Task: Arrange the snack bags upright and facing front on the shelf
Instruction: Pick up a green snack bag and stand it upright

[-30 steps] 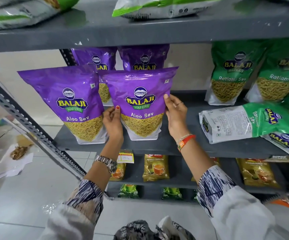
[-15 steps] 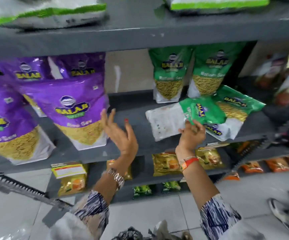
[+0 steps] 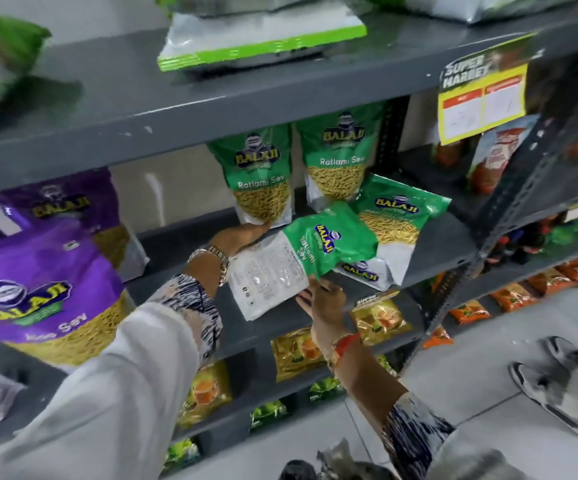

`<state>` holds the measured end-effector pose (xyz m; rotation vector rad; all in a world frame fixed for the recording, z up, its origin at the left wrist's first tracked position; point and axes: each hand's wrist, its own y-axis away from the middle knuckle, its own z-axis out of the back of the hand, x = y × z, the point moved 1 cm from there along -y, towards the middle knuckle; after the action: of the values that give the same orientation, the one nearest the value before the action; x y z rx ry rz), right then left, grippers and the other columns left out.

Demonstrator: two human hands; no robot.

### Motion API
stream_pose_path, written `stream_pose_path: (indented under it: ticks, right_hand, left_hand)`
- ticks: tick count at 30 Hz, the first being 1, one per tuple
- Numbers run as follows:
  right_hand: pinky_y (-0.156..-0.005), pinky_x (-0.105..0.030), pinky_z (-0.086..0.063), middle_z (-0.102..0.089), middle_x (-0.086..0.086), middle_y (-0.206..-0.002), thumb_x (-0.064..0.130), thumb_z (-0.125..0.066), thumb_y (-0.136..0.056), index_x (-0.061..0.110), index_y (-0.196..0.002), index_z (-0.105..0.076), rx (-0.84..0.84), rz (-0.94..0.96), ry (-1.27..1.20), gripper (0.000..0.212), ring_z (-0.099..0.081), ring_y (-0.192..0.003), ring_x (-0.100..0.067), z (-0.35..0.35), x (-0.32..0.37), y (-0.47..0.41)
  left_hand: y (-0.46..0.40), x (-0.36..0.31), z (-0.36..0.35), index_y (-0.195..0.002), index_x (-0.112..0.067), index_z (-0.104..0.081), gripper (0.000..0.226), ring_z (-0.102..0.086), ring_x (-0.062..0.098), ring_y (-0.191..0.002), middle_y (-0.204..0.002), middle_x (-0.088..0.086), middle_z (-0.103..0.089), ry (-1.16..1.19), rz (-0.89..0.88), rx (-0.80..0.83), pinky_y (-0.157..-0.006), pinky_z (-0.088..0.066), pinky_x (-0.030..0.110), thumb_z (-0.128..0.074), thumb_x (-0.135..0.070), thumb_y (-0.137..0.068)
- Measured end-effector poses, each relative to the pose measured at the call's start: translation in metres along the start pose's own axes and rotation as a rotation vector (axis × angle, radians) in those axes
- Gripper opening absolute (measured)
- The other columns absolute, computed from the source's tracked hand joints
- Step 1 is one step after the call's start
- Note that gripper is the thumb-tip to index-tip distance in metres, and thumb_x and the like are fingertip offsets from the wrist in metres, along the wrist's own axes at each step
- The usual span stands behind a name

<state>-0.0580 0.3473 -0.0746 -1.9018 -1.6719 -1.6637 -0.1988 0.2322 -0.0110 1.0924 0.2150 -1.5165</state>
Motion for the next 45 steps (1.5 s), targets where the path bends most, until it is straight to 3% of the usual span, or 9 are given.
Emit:
stream_pose_path:
  ticks: [6, 9, 11, 13, 16, 20, 29, 34, 45]
  right_hand:
    - [-0.077, -0.035, -0.058, -0.065, -0.023, -0.107, 0.014, -0.057, -0.091, -0.010, -0.111, -0.053, 0.041, 0.073, 0.014, 0.031, -0.064, -0.101, -0.033, 0.021, 0.001, -0.004]
    - [-0.054, -0.023, -0.055, -0.065, -0.012, -0.082, 0.015, -0.055, -0.092, 0.006, -0.085, -0.054, 0.054, 0.116, -0.031, 0.011, -0.062, -0.076, -0.024, 0.034, 0.006, -0.004]
    - [-0.043, -0.020, -0.045, -0.057, 0.000, -0.062, 0.015, -0.054, -0.093, 0.016, -0.071, -0.049, 0.046, 0.150, -0.025, 0.023, -0.051, -0.057, -0.017, 0.042, 0.011, -0.007]
    - [-0.047, -0.024, -0.043, -0.055, 0.003, -0.056, 0.017, -0.054, -0.093, 0.019, -0.066, -0.051, 0.065, 0.196, 0.023, 0.027, -0.051, -0.055, -0.017, 0.051, 0.020, -0.010]
    - [-0.066, -0.032, -0.045, -0.063, -0.002, -0.078, 0.019, -0.054, -0.092, 0.018, -0.079, -0.063, 0.131, 0.244, 0.061, 0.016, -0.057, -0.075, -0.019, 0.061, 0.039, -0.011]
    - [-0.070, -0.017, -0.049, -0.067, 0.002, -0.091, 0.016, -0.057, -0.090, 0.005, -0.105, -0.065, 0.241, 0.286, 0.078, 0.020, -0.062, -0.086, -0.010, 0.066, 0.069, -0.003]
    - [-0.057, -0.015, -0.054, -0.074, 0.013, -0.063, 0.004, -0.050, -0.092, 0.013, -0.084, -0.064, 0.500, 0.315, 0.023, 0.018, -0.069, -0.063, 0.001, 0.069, 0.081, 0.055]
    - [-0.059, -0.019, -0.056, -0.077, 0.006, -0.070, 0.007, -0.050, -0.093, 0.011, -0.087, -0.067, 0.564, 0.313, -0.022, 0.018, -0.071, -0.067, -0.006, 0.065, 0.092, 0.068]
    - [-0.069, -0.024, -0.058, -0.078, 0.005, -0.081, 0.018, -0.056, -0.089, 0.012, -0.091, -0.068, 0.644, 0.435, 0.002, 0.014, -0.071, -0.078, -0.011, 0.068, 0.090, 0.095]
  left_hand:
    - [-0.010, 0.008, -0.001, -0.124, -0.010, -0.053, 0.053, -0.049, 0.023, -0.117, -0.127, 0.006, -0.055, 0.082, -0.008, 0.028, -0.101, -0.038, 0.026, -0.060, -0.038, -0.081]
    - [0.008, 0.010, -0.005, -0.085, -0.012, -0.061, 0.011, -0.052, 0.015, -0.065, -0.082, 0.009, -0.059, 0.116, -0.023, -0.056, -0.050, -0.041, 0.010, -0.058, -0.023, -0.085]
    - [0.025, 0.011, -0.014, -0.074, -0.013, -0.062, 0.010, -0.052, 0.006, -0.046, -0.058, 0.000, -0.061, 0.217, -0.035, -0.141, -0.041, -0.035, 0.011, -0.061, -0.016, -0.083]
    - [0.046, 0.017, -0.025, -0.066, -0.012, -0.061, 0.014, -0.051, -0.001, -0.038, -0.041, -0.009, -0.060, 0.339, -0.052, -0.236, -0.042, -0.038, 0.012, -0.065, -0.012, -0.079]
    - [0.079, 0.028, -0.049, -0.068, -0.010, -0.062, 0.012, -0.055, 0.005, -0.050, -0.053, -0.005, -0.062, 0.516, -0.091, -0.328, -0.050, -0.044, 0.015, -0.070, -0.015, -0.076]
    - [0.110, 0.034, -0.080, -0.073, -0.013, -0.061, 0.009, -0.060, 0.005, -0.055, -0.056, -0.010, -0.067, 0.663, -0.107, -0.446, -0.059, -0.051, 0.017, -0.064, -0.012, -0.081]
    - [0.187, 0.051, -0.101, -0.064, -0.014, -0.053, 0.023, -0.059, 0.000, -0.056, -0.055, -0.012, -0.066, 0.753, -0.264, -0.547, -0.060, -0.049, 0.016, -0.056, -0.011, -0.086]
    - [0.199, 0.040, -0.091, -0.056, -0.020, -0.052, 0.032, -0.057, 0.000, -0.054, -0.053, -0.012, -0.064, 0.805, -0.310, -0.538, -0.061, -0.046, 0.020, -0.056, -0.010, -0.086]
    - [0.195, 0.037, -0.101, -0.075, -0.012, -0.058, 0.019, -0.053, -0.003, -0.042, -0.051, -0.013, -0.066, 1.027, -0.288, -0.585, -0.044, -0.043, 0.011, -0.048, -0.003, -0.089]
